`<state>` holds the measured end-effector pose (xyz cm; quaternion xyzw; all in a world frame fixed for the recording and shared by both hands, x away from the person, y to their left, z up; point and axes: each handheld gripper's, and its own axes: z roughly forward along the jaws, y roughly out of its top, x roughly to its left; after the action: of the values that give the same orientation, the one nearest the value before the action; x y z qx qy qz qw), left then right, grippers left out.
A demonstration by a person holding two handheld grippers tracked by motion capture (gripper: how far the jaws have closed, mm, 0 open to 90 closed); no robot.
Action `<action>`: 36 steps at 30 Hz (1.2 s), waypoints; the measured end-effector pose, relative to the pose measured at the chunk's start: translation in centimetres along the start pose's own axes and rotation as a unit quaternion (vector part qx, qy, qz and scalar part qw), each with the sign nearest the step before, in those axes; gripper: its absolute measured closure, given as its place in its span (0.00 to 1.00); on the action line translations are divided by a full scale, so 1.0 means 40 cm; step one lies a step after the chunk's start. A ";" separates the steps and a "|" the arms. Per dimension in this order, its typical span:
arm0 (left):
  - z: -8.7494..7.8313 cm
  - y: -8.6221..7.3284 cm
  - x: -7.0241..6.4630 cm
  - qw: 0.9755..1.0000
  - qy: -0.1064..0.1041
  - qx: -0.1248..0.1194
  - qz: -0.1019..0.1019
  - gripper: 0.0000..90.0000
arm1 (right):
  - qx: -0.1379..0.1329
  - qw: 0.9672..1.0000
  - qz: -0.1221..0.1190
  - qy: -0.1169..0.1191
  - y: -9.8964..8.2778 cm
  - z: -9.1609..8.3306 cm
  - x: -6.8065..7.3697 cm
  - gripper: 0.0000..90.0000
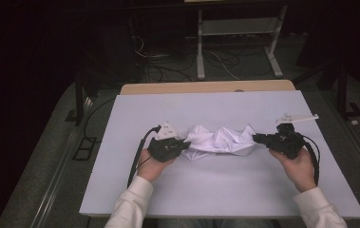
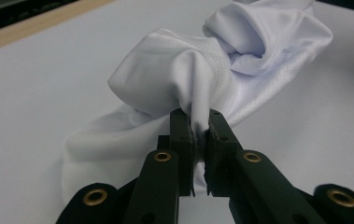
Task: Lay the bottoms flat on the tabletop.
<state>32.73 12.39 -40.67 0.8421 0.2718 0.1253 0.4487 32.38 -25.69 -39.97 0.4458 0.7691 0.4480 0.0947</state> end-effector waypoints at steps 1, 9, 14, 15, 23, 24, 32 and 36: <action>0.000 0.000 0.000 1.000 0.000 0.000 0.000 0.92 | 0.004 1.000 0.003 0.001 -0.008 -0.002 0.001 0.95; 0.016 -0.032 -0.057 0.998 -0.008 0.047 0.034 0.92 | 0.051 0.999 -0.005 0.009 -0.070 -0.013 0.021 0.95; 0.022 -0.043 -0.087 0.996 -0.016 0.071 0.050 0.92 | 0.087 0.996 -0.010 0.010 -0.105 -0.015 0.036 0.95; 0.022 -0.043 -0.087 0.996 -0.016 0.071 0.050 0.92 | 0.087 0.996 -0.010 0.010 -0.105 -0.015 0.036 0.95; 0.029 -0.065 -0.115 0.992 -0.027 0.103 0.059 0.92 | 0.123 0.992 0.002 0.016 -0.152 -0.031 0.043 0.94; 0.030 -0.067 -0.119 0.992 -0.030 0.106 0.060 0.92 | 0.127 0.992 0.003 0.016 -0.156 -0.033 0.043 0.94; 0.036 -0.079 -0.137 0.989 -0.039 0.126 0.069 0.92 | 0.137 0.990 0.017 0.017 -0.179 -0.065 0.046 0.92; 0.040 -0.081 -0.138 0.988 -0.041 0.132 0.071 0.92 | 0.114 0.993 0.023 0.001 -0.176 -0.099 0.049 0.83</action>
<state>27.80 9.61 -44.05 0.9155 0.2063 0.0852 0.3347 24.84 -27.99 -42.63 0.4710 0.8047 0.3599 0.0320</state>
